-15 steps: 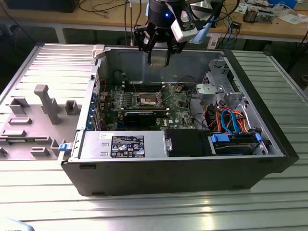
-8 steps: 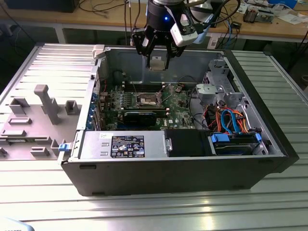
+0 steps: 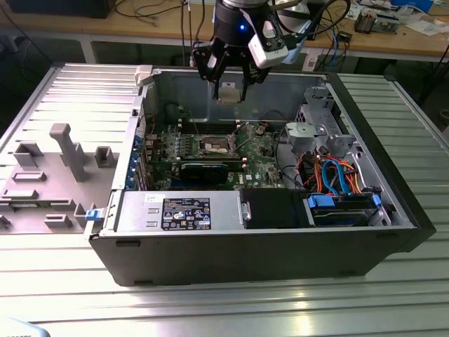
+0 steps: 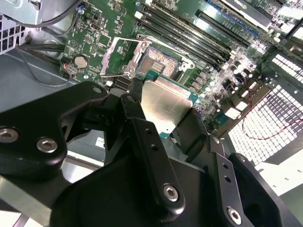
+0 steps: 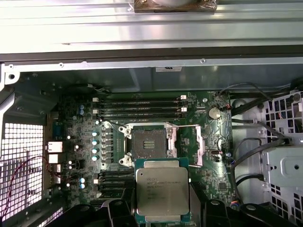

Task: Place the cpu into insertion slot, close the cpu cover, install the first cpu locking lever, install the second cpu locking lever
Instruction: 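Place the cpu into insertion slot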

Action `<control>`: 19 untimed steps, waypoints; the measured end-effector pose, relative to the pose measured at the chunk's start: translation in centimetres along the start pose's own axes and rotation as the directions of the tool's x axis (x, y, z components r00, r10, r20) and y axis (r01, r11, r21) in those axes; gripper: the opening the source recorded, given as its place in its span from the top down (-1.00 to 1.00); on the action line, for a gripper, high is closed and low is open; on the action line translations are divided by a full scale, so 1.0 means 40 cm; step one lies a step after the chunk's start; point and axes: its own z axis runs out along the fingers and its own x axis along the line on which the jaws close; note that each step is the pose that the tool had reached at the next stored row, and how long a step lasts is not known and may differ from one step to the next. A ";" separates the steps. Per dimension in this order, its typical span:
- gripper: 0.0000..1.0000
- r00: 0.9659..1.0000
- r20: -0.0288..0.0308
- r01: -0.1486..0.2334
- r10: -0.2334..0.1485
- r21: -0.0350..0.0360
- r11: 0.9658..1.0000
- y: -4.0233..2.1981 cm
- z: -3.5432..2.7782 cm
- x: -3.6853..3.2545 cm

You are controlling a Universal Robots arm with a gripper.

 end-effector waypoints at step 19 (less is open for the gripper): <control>-0.08 1.000 0.000 0.002 -0.002 0.000 1.000 0.004 0.011 0.000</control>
